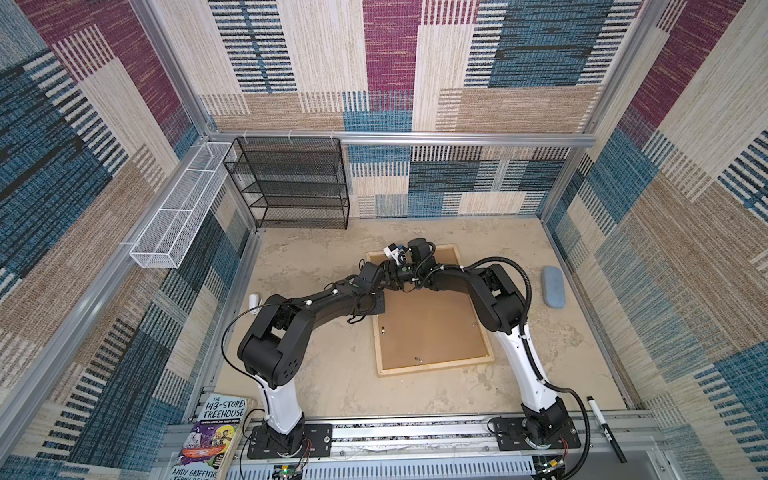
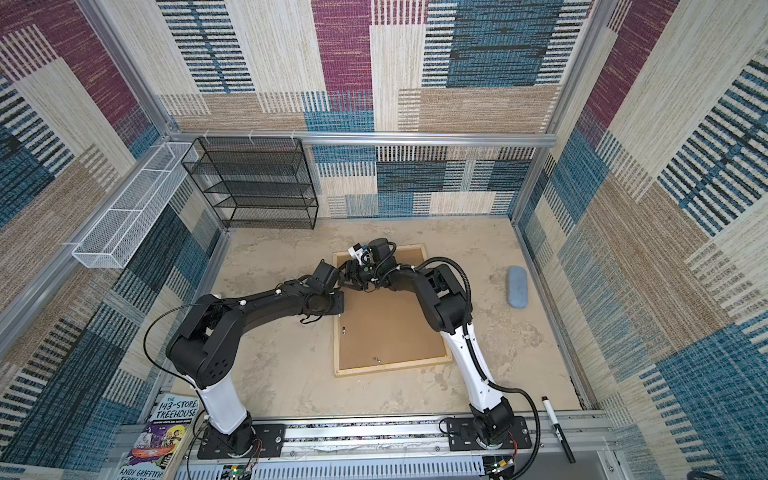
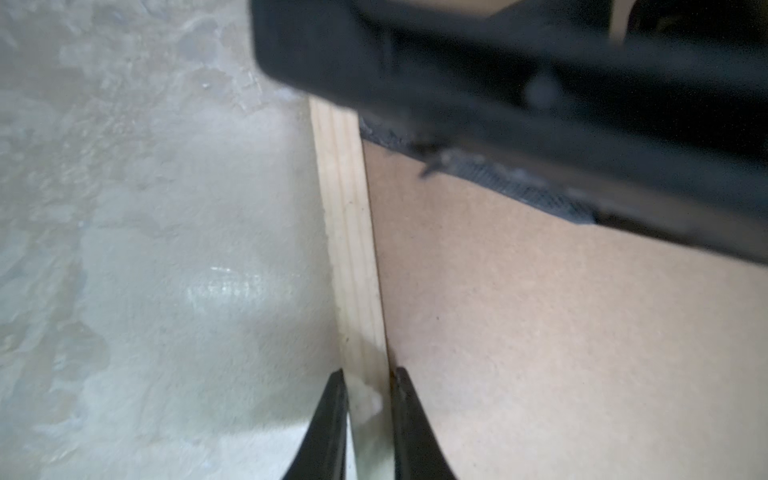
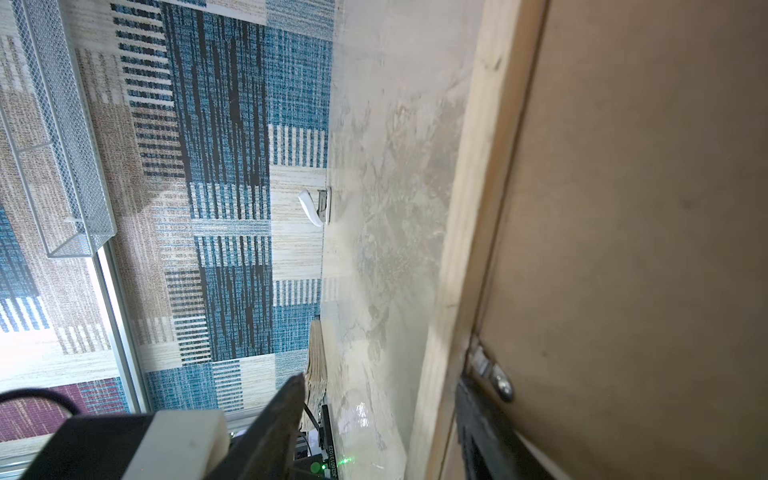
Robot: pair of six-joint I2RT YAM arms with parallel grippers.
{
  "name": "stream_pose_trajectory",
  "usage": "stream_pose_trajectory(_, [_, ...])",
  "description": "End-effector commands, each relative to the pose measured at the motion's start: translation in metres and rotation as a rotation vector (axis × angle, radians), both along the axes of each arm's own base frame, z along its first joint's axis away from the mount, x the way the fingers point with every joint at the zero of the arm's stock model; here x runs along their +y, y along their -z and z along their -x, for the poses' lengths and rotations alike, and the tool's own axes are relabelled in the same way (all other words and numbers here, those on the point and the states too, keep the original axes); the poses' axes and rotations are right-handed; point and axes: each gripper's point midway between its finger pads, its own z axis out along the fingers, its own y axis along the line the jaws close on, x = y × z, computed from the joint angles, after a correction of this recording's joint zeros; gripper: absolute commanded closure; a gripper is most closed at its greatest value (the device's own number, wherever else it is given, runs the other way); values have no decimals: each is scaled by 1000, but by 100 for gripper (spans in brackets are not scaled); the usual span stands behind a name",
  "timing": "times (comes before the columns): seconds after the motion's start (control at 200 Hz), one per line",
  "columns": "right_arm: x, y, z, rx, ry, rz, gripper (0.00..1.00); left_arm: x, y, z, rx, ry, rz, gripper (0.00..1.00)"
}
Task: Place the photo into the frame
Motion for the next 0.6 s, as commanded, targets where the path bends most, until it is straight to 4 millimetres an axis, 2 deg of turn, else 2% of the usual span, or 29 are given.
stream_pose_trajectory(0.0, [-1, 19, 18, 79, -18, 61, 40, -9, 14, 20, 62, 132, 17, 95])
stream_pose_trajectory(0.195, [-12, -12, 13, -19, -1, 71, 39, 4, 8, 18, 54, 104, -8, 91])
stream_pose_trajectory(0.215, [-15, -7, 17, -7, 1, 84, 39, 5, 7, 18, 52, 103, -9, 91])
stream_pose_trajectory(0.325, [-25, -14, 17, -36, 26, 107, 38, 6, 3, 16, 44, 95, -9, 88])
stream_pose_trajectory(0.596, [-44, -21, 21, -76, 65, 156, 37, 7, -8, 15, 35, 81, -6, 70])
